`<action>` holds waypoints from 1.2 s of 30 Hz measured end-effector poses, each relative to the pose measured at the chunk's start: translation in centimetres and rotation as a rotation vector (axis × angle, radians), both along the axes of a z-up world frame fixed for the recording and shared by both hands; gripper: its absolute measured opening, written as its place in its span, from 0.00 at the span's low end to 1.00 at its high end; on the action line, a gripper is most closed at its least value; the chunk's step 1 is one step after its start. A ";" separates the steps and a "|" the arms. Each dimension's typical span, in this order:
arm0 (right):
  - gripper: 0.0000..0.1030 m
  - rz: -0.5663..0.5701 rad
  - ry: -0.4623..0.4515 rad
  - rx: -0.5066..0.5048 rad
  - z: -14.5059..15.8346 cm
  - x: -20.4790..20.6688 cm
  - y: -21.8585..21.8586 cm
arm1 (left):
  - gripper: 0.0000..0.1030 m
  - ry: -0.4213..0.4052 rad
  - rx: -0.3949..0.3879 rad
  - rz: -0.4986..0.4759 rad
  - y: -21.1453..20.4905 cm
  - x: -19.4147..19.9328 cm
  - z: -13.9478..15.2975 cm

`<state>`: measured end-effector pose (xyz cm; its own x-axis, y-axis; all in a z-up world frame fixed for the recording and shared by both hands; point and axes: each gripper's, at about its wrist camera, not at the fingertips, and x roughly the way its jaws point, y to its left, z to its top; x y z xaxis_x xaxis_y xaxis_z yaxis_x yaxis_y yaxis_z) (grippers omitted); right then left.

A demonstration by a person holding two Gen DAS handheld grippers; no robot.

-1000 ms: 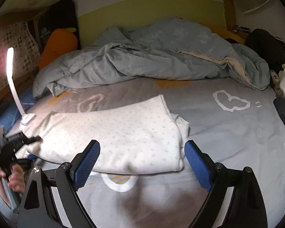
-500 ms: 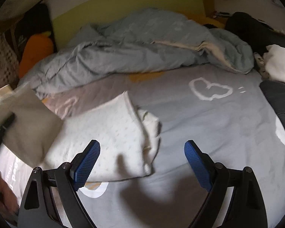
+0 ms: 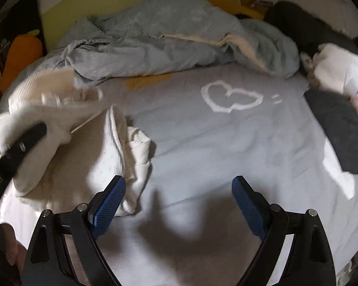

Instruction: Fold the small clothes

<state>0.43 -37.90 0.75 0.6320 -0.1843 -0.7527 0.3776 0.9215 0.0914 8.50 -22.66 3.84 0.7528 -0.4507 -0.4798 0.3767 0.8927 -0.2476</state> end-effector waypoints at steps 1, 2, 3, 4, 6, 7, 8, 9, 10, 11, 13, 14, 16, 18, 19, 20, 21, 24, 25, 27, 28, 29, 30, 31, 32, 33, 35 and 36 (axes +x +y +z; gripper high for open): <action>0.89 -0.007 -0.001 -0.003 0.1 -0.1 0.0 | 0.15 0.035 0.009 -0.014 -0.3 0.6 -0.4; 0.89 -0.018 -0.003 -0.013 0.2 -0.2 -0.1 | 0.15 0.070 0.041 -0.036 -0.8 0.9 -1.4; 0.89 -0.030 -0.003 -0.023 0.2 -0.2 -0.3 | 0.15 0.093 0.088 -0.074 -1.4 1.0 -2.6; 0.89 -0.054 -0.001 -0.037 0.3 -0.3 -0.5 | 0.16 0.107 0.147 -0.110 -1.9 0.8 -4.0; 0.89 -0.095 -0.009 -0.047 0.5 -0.6 -1.0 | 0.20 0.095 0.217 -0.139 -2.3 -0.2 -5.8; 0.89 -0.104 -0.019 -0.041 0.6 -0.8 -1.4 | 0.24 0.064 0.225 -0.142 -2.0 -0.9 -5.8; 0.89 -0.112 -0.028 -0.030 0.8 -0.9 -1.6 | 0.39 0.040 0.225 -0.149 -1.8 -1.6 -5.6; 0.89 -0.116 -0.037 -0.021 0.9 -1.0 -1.8 | 0.50 0.022 0.211 -0.166 -1.4 -2.3 -5.3; 0.89 -0.117 -0.047 -0.014 1.0 -1.1 -1.9 | 0.63 0.016 0.201 -0.169 -1.1 -2.9 -4.9; 0.89 -0.118 -0.052 -0.012 1.0 -1.1 -1.9 | 0.63 0.009 0.200 -0.156 -0.7 -3.5 -4.6; 0.89 -0.115 -0.045 -0.013 0.8 -0.9 -1.9 | 0.63 -0.016 0.211 -0.135 -0.1 -4.8 -3.8; 0.89 -0.111 -0.038 -0.011 0.7 -0.8 -1.8 | 0.63 -0.032 0.224 -0.128 0.1 -5.4 -3.4; 0.89 -0.100 -0.035 0.000 0.5 -0.7 -1.6 | 0.63 -0.052 0.253 -0.106 0.6 -6.3 -2.7; 0.89 -0.086 -0.038 0.023 0.4 -0.7 -1.4 | 0.63 -0.048 0.260 -0.081 1.5 -6.4 -2.1; 0.89 -0.075 -0.045 0.048 0.5 -0.7 -1.2 | 0.63 -0.040 0.263 -0.061 2.2 -6.5 -1.9; 0.89 -0.053 -0.055 0.085 0.5 -0.8 -1.1 | 0.63 -0.029 0.262 -0.045 2.9 -6.5 -1.9; 0.89 -0.037 -0.065 0.111 0.6 -0.8 -1.0 | 0.63 -0.017 0.260 -0.023 3.6 -6.5 -2.0; 0.89 0.014 -0.116 0.177 0.8 -1.0 -0.5 | 0.63 0.017 0.265 0.030 5.7 -6.5 -2.5; 0.89 0.034 -0.136 0.198 0.9 -1.0 -0.3 | 0.63 0.027 0.271 0.047 6.2 -6.4 -2.6; 0.89 0.083 -0.176 0.217 1.3 -1.1 0.5 | 0.63 0.047 0.287 0.079 7.1 -5.9 -2.9; 0.89 0.115 -0.189 0.206 1.5 -1.1 1.0 | 0.63 0.054 0.290 0.090 7.5 -5.8 -3.0; 0.89 0.152 -0.195 0.177 1.8 -1.1 1.9 | 0.63 0.059 0.293 0.101 7.9 -5.8 -3.1; 0.89 0.181 -0.192 0.149 1.9 -1.0 2.6 | 0.63 0.068 0.302 0.115 8.3 -5.6 -3.2; 0.89 0.228 -0.167 0.119 2.0 -0.8 3.5 | 0.63 0.077 0.307 0.126 8.7 -5.5 -3.3; 0.88 0.300 -0.098 0.110 1.7 -0.2 4.7 | 0.63 0.089 0.306 0.140 9.2 -5.4 -3.6; 0.84 0.352 -0.045 0.137 1.4 0.1 5.5 | 0.63 0.104 0.301 0.150 9.7 -5.3 -4.0; 0.75 0.396 -0.045 0.227 1.4 0.0 6.0 | 0.63 0.135 0.298 0.163 10.6 -5.0 -4.6; 0.74 0.415 -0.055 0.284 1.5 0.0 6.0 | 0.63 0.149 0.287 0.171 11.1 -4.6 -4.8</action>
